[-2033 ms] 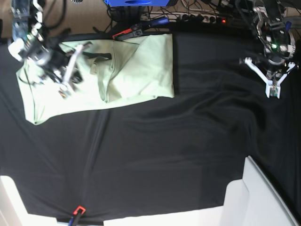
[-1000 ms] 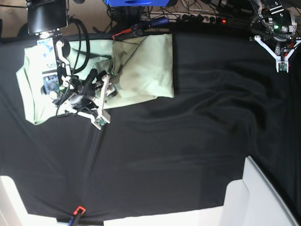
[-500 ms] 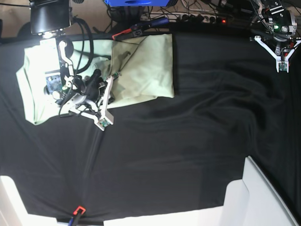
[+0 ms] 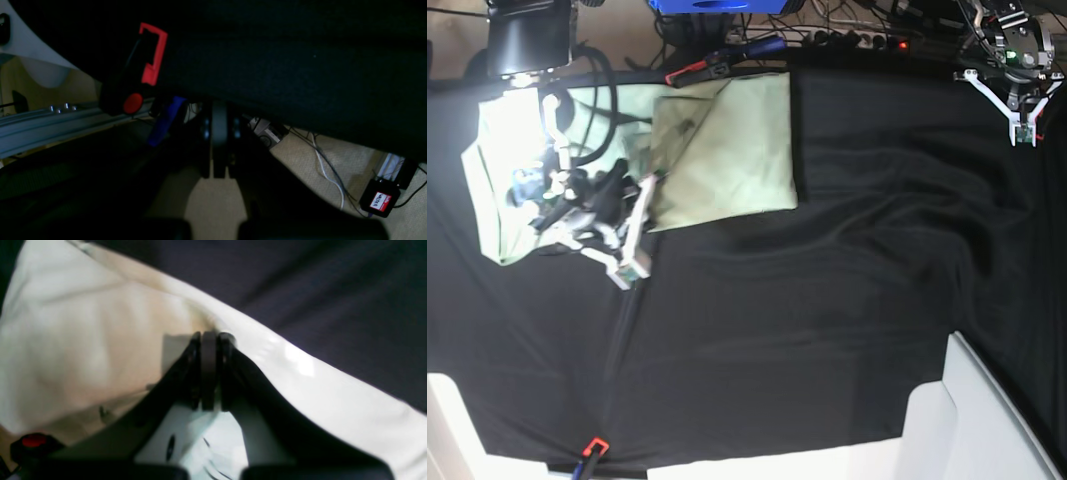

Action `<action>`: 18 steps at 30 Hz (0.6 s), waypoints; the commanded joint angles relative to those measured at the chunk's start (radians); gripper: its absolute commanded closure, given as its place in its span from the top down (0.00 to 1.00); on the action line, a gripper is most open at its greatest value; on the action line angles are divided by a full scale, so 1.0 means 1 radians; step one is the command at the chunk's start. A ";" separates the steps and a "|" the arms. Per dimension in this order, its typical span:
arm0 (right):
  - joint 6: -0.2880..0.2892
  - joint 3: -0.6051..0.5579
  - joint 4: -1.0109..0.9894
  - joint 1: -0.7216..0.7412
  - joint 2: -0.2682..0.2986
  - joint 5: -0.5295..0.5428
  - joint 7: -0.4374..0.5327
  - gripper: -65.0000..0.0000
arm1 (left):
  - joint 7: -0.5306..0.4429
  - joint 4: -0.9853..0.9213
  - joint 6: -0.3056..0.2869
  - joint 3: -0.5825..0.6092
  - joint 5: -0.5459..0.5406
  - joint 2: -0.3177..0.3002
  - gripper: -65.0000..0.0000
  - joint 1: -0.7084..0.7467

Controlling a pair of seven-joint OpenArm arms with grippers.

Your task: Fold the T-shirt properly

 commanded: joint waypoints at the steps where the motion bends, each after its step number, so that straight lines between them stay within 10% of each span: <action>1: -0.002 0.015 0.014 0.018 0.002 0.008 0.018 0.00 | -0.014 0.013 0.011 -0.008 0.005 -0.011 0.00 0.005; 14: -0.002 0.049 0.014 0.003 0.000 0.008 -0.022 0.01 | -0.014 0.015 0.011 -0.003 0.005 -0.011 0.00 -0.003; 18: -0.002 0.057 0.042 0.000 -0.009 0.008 -0.102 0.38 | -0.014 0.015 0.011 -0.003 0.005 -0.011 0.00 -0.005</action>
